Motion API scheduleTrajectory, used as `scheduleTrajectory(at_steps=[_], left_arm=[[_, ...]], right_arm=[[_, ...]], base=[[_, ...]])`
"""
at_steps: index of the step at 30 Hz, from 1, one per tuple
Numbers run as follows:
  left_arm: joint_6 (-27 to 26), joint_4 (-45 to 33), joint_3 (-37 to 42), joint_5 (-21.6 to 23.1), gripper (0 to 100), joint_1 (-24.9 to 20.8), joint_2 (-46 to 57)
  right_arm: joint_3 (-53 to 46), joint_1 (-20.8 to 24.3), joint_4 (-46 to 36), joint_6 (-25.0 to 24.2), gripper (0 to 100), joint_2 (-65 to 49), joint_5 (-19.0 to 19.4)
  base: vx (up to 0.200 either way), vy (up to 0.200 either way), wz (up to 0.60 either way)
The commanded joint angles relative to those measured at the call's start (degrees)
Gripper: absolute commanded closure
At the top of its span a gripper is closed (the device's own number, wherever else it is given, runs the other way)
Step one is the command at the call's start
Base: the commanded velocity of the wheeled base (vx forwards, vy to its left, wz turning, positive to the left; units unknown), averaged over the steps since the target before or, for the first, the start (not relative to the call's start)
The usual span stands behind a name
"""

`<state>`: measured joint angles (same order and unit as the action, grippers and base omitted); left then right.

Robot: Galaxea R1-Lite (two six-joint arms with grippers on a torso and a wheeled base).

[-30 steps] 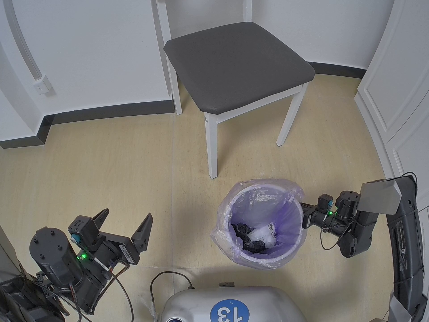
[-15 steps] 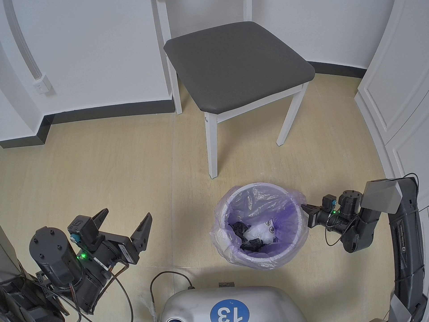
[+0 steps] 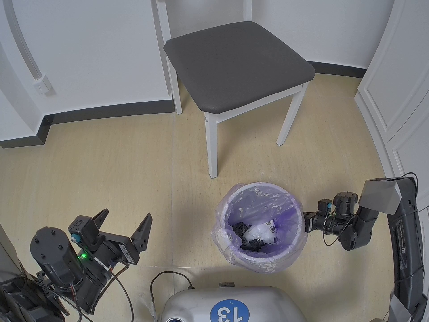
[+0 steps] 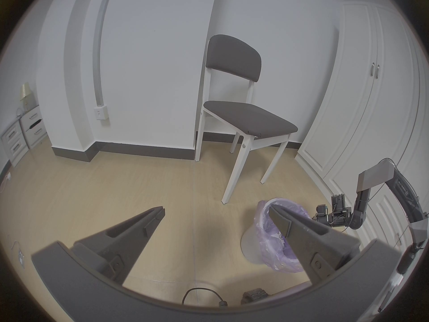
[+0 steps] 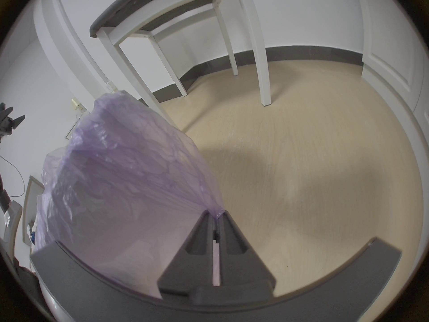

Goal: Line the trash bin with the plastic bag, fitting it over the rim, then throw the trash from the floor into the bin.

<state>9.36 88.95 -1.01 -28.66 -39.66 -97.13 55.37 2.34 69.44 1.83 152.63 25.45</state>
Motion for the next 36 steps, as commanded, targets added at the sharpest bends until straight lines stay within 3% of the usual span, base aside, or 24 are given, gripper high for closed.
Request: scheduleTrajectory(at_steps=[1,14,24,30,36], left_arm=[[0.04,1.05,1.01,0.01,0,0.02,-0.25],[-0.05,1.05,1.01,0.01,0,0.11,-0.34],[-0.05,1.05,1.01,0.10,0,0.19,-0.69],[-0.05,1.05,1.01,0.10,0,0.11,-0.78],[-0.05,1.05,1.01,0.10,0,0.11,-0.86]], right_arm=[[3.25,0.21,-4.40,0.02,100,-1.28,0.12],[14.77,0.21,-19.52,0.37,100,-0.84,0.03],[14.77,0.03,-18.90,1.42,100,-0.75,-0.05],[12.48,-1.29,-12.84,3.44,100,-0.58,-0.14],[10.81,-1.90,-12.48,4.50,100,-1.19,0.03]], base=[[0.000,0.000,0.00],[0.000,0.000,0.00],[0.000,0.000,0.00],[0.000,0.000,0.00],[0.000,0.000,0.00]])
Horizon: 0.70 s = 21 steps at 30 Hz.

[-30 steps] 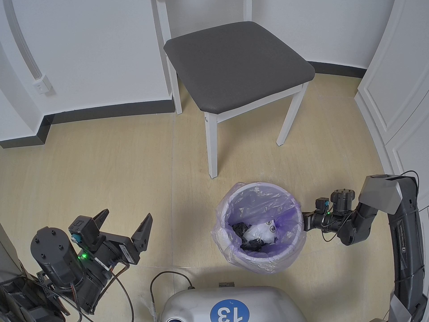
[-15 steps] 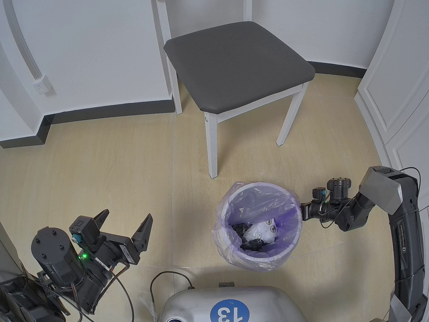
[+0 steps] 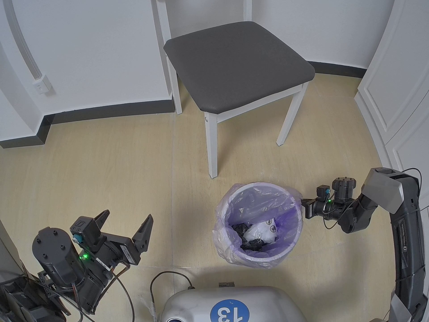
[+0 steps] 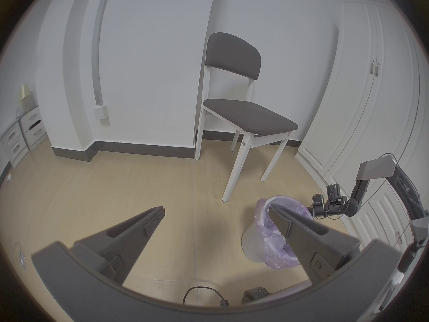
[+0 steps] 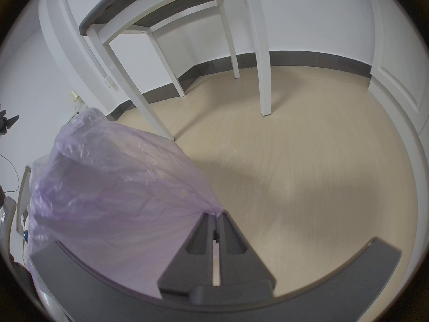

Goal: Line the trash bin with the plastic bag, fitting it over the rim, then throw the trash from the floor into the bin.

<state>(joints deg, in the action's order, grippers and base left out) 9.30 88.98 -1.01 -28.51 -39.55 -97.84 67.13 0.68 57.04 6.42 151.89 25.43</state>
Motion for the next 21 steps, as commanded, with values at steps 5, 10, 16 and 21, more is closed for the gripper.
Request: scheduleTrajectory(at_steps=[5,10,16,21], left_arm=[[0.01,1.02,1.01,-0.05,0,0.00,-0.07],[0.01,1.02,1.01,-0.05,0,0.00,-0.07],[0.01,1.02,1.01,-0.05,0,0.08,0.02],[0.01,1.02,1.01,-0.05,0,0.08,-0.07]], right_arm=[[-2.36,-0.33,-1.32,-0.10,0,-0.55,0.06],[-2.89,-0.51,1.06,-0.01,0,-0.28,0.06],[-4.64,-1.91,6.68,0.43,0,-0.02,0.06],[-6.58,-3.93,8.61,0.61,0,-1.60,0.06]], base=[[0.000,0.000,0.00],[0.000,0.000,0.00],[0.000,0.000,0.00],[0.000,0.000,0.00]])
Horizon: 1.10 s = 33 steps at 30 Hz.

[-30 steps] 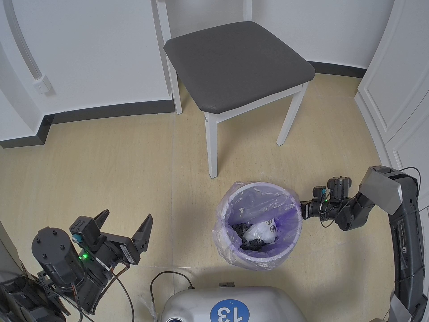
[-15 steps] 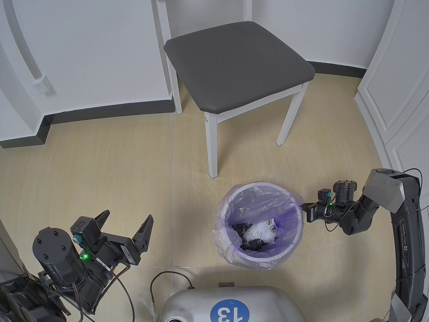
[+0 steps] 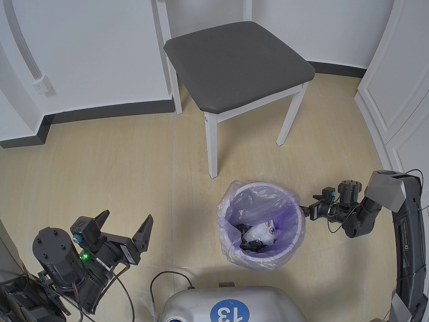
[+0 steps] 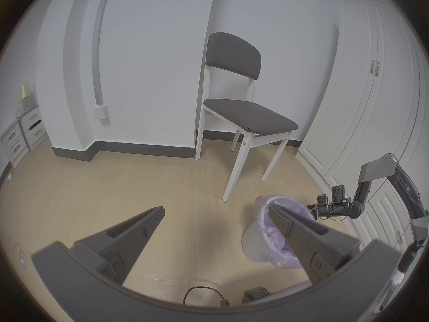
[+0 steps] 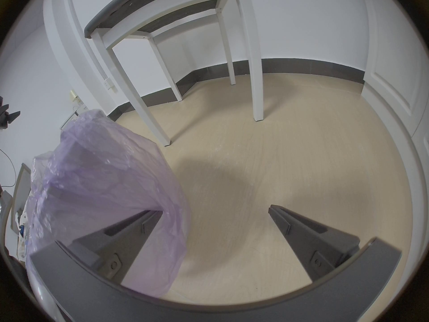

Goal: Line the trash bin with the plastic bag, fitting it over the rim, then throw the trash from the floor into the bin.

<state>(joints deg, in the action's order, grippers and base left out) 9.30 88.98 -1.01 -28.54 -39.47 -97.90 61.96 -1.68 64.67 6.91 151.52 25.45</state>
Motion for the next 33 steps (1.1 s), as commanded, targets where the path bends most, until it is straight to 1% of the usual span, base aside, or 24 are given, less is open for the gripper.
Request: scheduleTrajectory(at_steps=[1,3,6,10,14,15,18,20,21,23,25,26,30,33], left_arm=[[0.10,1.02,1.01,-0.03,0,0.01,-0.01],[0.10,1.02,1.01,-0.03,0,0.01,-0.01],[0.10,1.02,1.01,-0.03,0,0.01,0.08],[0.19,1.02,1.01,-0.11,0,0.01,-0.01],[0.54,1.02,1.01,-0.11,0,0.01,0.17],[0.98,1.02,1.01,-0.11,0,0.01,0.43],[0.98,1.02,1.01,-0.03,0,0.01,0.61],[0.98,1.02,1.01,-0.03,0,0.01,0.61],[0.98,1.02,1.01,-0.03,0,0.01,0.52],[0.98,1.02,1.01,-0.03,0,0.01,0.61],[0.98,1.02,1.01,-0.03,0,0.01,0.61],[0.98,1.02,1.01,-0.03,0,0.01,0.70],[0.98,1.02,1.01,-0.03,0,0.01,0.70],[1.07,1.02,1.01,-0.03,0,0.01,0.70]], right_arm=[[-1.76,-2.01,1.60,0.12,0,-1.58,0.03],[-2.99,-2.98,4.06,-0.94,0,-1.84,0.21],[-6.33,-4.56,10.30,-3.40,0,-1.75,0.65],[-9.23,-4.82,17.51,-6.12,0,-0.87,0.65],[-9.93,-4.82,22.52,-7.53,0,1.59,0.56],[-10.29,-5.00,24.98,-7.79,0,2.82,0.56],[-11.69,-5.35,25.15,-7.97,0,3.26,0.65],[-13.45,-5.26,25.15,-8.85,0,2.29,1.35],[-14.86,-5.17,25.15,-10.16,0,0.80,2.50],[-18.46,-5.17,24.98,-13.33,0,-2.81,6.45],[-18.46,-5.17,24.98,-13.33,0,-2.81,6.45],[-21.36,-5.17,24.89,-14.29,0,-6.41,8.56],[-23.91,-4.82,24.71,-14.29,0,-9.49,8.56],[-24.26,-4.82,24.80,-13.86,0,-9.40,8.38]], base=[[0.000,0.000,0.00],[0.000,0.000,0.00],[0.000,0.000,0.00],[0.000,0.000,0.00],[0.000,0.000,0.00],[0.000,0.000,0.00],[0.000,0.000,0.00],[0.000,0.000,0.00],[0.000,0.000,0.00],[0.000,0.000,0.00],[0.000,0.000,0.00],[0.000,0.000,0.00],[0.000,0.000,0.00],[0.000,0.000,0.00]])
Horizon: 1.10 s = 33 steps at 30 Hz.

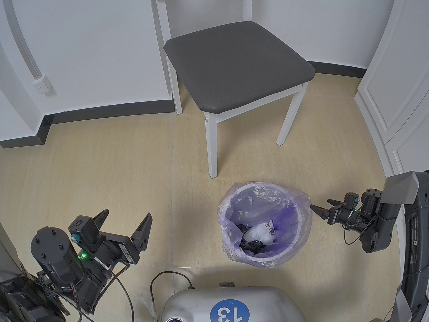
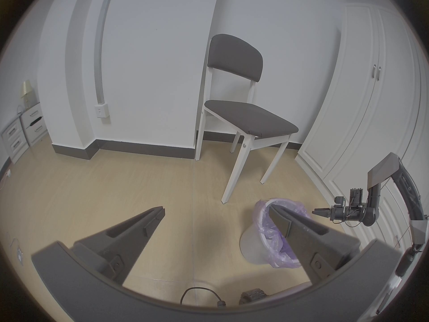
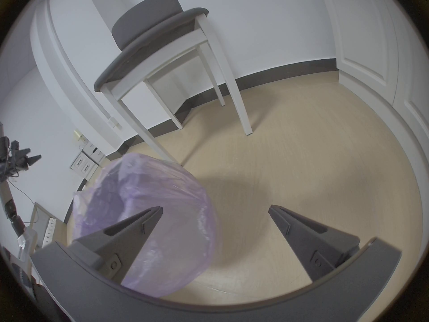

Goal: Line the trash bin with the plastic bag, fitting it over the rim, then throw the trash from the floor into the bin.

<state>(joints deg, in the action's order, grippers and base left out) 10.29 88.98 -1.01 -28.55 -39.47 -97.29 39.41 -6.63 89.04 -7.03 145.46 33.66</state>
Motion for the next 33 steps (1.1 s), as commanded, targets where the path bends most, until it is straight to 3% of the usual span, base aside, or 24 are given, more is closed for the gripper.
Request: scheduleTrajectory(at_steps=[1,20,27,33], left_arm=[[0.08,1.02,1.01,-0.10,0,0.01,0.17],[0.70,1.02,1.01,-0.10,0,0.01,0.26],[0.70,1.02,1.01,-0.10,0,0.01,0.44],[0.70,1.02,1.01,-0.10,0,-0.17,0.70]], right_arm=[[-1.36,0.04,0.52,1.23,0,-2.90,0.18],[12.53,-5.85,0.96,5.28,0,11.34,-0.17],[12.71,-5.76,0.96,4.05,0,11.34,-5.45],[13.67,-5.06,0.96,5.36,0,11.51,-5.80]], base=[[0.000,0.000,0.00],[0.000,0.000,0.00],[0.000,0.000,0.00],[0.000,0.000,0.00]])
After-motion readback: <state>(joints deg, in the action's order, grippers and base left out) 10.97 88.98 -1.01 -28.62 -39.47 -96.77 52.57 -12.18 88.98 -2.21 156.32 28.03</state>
